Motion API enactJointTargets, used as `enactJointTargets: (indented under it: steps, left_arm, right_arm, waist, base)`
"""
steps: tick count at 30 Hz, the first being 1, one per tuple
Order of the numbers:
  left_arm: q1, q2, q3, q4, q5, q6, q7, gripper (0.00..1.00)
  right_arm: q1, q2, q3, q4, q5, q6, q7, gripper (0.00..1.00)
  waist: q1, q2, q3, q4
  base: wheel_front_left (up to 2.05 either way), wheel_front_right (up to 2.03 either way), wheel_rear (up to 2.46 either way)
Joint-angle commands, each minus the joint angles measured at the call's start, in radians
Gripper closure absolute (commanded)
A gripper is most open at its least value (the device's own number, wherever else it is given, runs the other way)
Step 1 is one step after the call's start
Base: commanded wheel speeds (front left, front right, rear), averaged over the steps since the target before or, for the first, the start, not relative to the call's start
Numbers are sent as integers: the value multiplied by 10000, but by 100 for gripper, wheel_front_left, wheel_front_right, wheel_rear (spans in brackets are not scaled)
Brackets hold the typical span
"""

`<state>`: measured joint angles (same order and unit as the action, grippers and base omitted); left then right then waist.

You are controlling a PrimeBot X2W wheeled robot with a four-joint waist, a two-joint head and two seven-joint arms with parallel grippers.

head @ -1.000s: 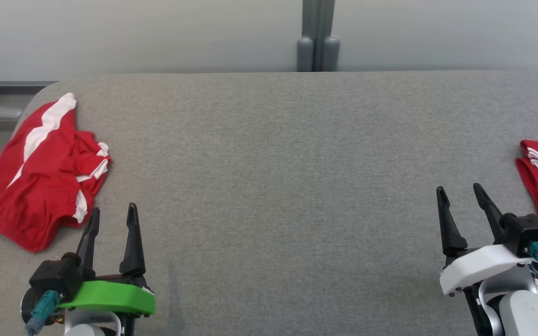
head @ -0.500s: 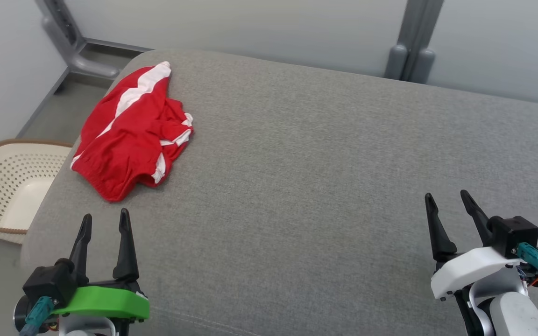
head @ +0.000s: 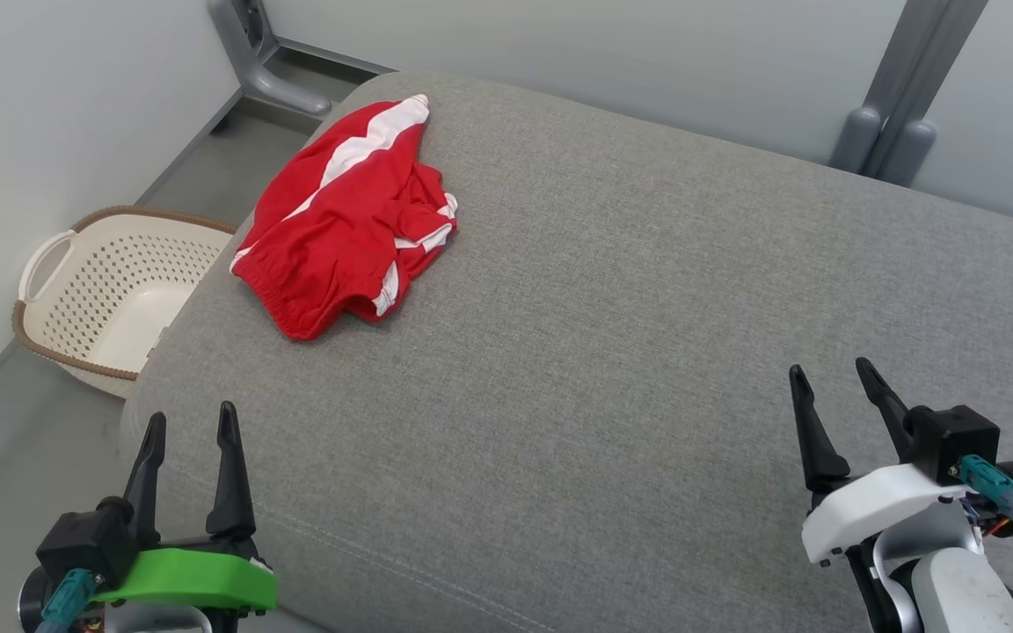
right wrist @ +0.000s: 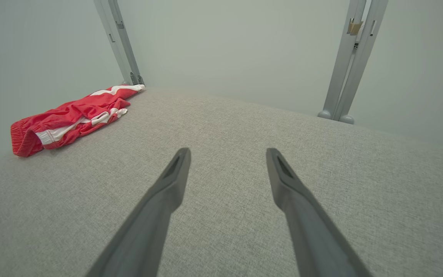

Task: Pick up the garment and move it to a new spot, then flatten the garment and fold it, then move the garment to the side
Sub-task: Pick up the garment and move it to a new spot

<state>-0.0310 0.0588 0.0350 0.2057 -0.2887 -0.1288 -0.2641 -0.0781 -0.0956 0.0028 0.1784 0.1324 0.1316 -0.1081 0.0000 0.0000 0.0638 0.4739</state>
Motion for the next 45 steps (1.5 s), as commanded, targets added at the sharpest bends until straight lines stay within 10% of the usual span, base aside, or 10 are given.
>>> enactJointTargets:
  steps: [1, 15, 31, 44, 45]
  left_arm:
    - [102, -11, 19, -22, 73, -28, 5, 0]
    - [-1749, 367, -305, 1976, -313, -28, 15, 0]
    - [-7561, 1948, 551, 5662, -2904, -19, 2699, 0]
    - [-8893, 2144, 786, 7894, -3597, 1531, 6036, 0]
    - [-8815, 2025, 694, 7964, -3577, 1519, 6193, 32]
  right_arm:
    - [-116, -16, -28, -9, -56, -19, -61, 0]
    - [-453, -200, 342, -312, -258, -18, 251, 0]
    - [-1902, -1253, 1582, -2103, -285, -19, 1249, 0]
    - [-1685, -1344, 1540, -3105, -379, -18, 1387, 0]
    - [-1680, -1328, 1504, -3127, -379, -18, 1384, 0]
  waist:
    - [0, 0, 26, 3]
    - [0, 0, 802, -677]
    - [0, 0, 4475, -3323]
    - [0, 0, 5512, -4258]
    - [0, 0, 5463, -4256]
  base:
    - [0, 0, 0]
    - [0, 0, 0]
    - [0, 0, 0]
    - [0, 0, 0]
    - [0, 0, 0]
